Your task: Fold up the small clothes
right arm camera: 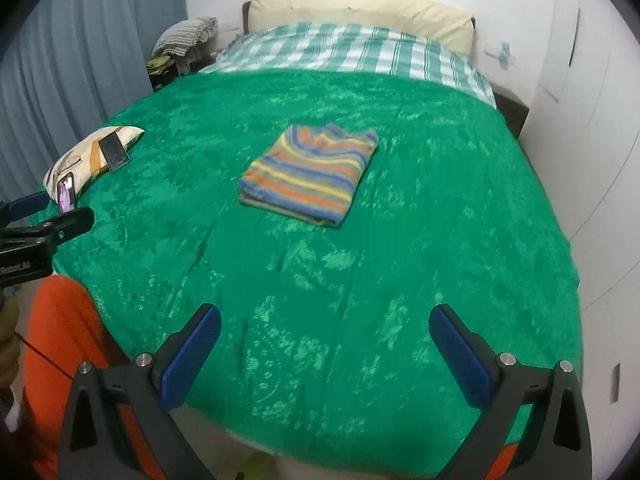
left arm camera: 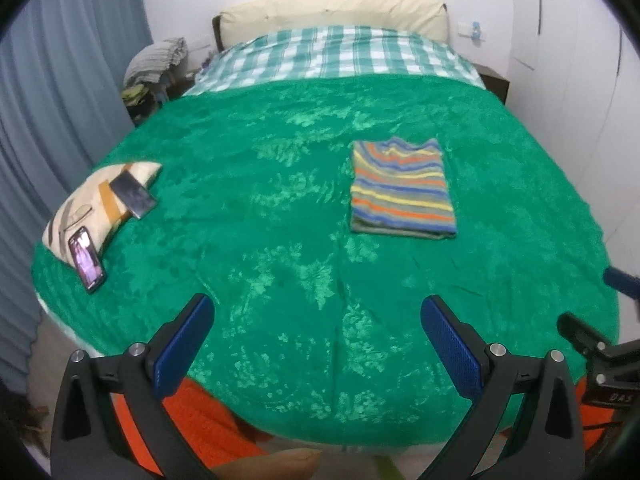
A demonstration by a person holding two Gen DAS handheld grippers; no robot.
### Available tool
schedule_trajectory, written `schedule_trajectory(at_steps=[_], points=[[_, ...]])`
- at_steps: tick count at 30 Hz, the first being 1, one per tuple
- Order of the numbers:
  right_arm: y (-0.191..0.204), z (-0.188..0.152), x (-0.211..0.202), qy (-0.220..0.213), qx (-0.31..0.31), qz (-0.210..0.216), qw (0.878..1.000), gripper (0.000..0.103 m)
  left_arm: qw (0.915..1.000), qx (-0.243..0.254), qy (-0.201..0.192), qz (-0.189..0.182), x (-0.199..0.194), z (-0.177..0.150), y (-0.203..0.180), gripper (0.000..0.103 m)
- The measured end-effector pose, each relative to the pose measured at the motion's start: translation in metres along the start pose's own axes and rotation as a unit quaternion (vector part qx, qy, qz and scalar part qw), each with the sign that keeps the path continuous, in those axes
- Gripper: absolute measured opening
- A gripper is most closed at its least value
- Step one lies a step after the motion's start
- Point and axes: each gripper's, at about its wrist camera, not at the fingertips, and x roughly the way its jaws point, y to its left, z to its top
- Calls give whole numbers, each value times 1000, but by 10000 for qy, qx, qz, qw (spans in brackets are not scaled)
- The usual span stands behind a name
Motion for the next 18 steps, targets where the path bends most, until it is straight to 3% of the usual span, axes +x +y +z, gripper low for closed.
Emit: schedule_trajectory(at_steps=[7,18], points=[[15,32,-63,-708,-204,-161,9972,103,9997,-41,-249,36,-25,8,-5,103],[16,14,-68,-442,-137,-338,9984,103,9996,84,-262,108,-25,5,-15,103]])
